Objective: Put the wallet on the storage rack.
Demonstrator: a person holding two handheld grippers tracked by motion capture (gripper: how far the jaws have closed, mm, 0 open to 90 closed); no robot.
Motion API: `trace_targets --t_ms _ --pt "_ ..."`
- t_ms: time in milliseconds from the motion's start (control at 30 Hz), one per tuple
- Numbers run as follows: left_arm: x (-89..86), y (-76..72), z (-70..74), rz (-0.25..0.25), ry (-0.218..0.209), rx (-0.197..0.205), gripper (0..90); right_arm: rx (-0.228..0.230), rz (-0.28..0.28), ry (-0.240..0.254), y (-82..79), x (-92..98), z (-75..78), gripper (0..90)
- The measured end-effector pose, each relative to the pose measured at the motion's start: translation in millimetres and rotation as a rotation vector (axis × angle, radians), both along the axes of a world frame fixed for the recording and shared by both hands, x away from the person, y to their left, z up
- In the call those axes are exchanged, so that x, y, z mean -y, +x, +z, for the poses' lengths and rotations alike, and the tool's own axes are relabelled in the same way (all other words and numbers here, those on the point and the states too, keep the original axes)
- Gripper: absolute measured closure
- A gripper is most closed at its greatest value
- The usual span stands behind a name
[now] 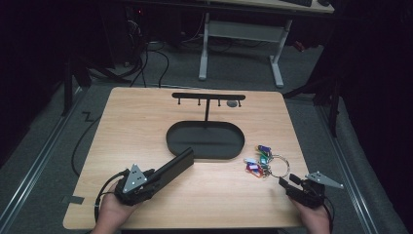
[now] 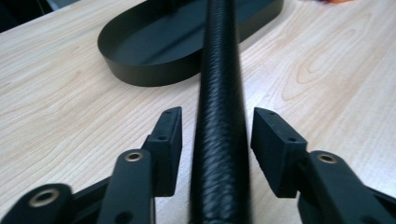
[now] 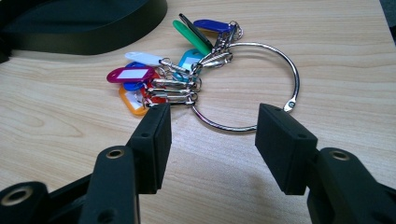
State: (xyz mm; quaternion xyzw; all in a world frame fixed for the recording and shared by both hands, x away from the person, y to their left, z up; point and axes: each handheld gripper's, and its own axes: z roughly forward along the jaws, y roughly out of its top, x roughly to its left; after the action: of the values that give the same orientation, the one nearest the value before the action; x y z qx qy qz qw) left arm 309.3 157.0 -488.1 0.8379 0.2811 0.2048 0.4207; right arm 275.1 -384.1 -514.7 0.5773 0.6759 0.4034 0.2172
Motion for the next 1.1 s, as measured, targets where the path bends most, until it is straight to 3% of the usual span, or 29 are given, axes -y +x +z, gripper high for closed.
trace_targets --t_ms 133,167,267,433,467,500,600,633,1100 --pt "3.3 -0.3 4.1 -0.003 0.036 -0.012 59.5 0.002 0.000 0.002 -0.7 0.2 0.5 46.2" --pt "5.1 1.6 6.5 -0.004 0.056 -0.035 59.6 0.001 0.002 0.003 -0.8 0.0 0.6 46.3" --pt "7.1 3.4 8.4 0.000 0.066 -0.049 60.1 0.001 0.004 0.008 -1.5 -0.4 0.4 46.7" --pt "16.4 8.4 17.5 -0.019 0.153 -0.090 59.8 0.002 0.021 0.015 -3.1 -1.7 0.1 47.1" --pt "16.4 8.4 17.5 -0.019 0.153 -0.090 59.9 0.002 0.026 0.019 -2.9 -1.6 -0.5 47.1" --pt "18.6 9.3 22.0 -0.028 0.186 -0.092 59.8 -0.001 0.028 0.025 -2.8 -1.5 -1.0 47.1" --pt "19.9 11.7 27.1 -0.036 0.209 -0.109 59.7 -0.005 0.037 0.043 -1.4 -1.1 -2.5 47.0" --pt "21.6 13.5 31.5 -0.036 0.240 -0.113 59.7 -0.001 0.043 0.043 -1.2 -0.9 -2.1 47.1" --pt "29.9 27.6 43.8 -0.072 0.313 -0.185 60.1 0.014 0.035 0.037 -5.7 -0.7 2.2 47.1"
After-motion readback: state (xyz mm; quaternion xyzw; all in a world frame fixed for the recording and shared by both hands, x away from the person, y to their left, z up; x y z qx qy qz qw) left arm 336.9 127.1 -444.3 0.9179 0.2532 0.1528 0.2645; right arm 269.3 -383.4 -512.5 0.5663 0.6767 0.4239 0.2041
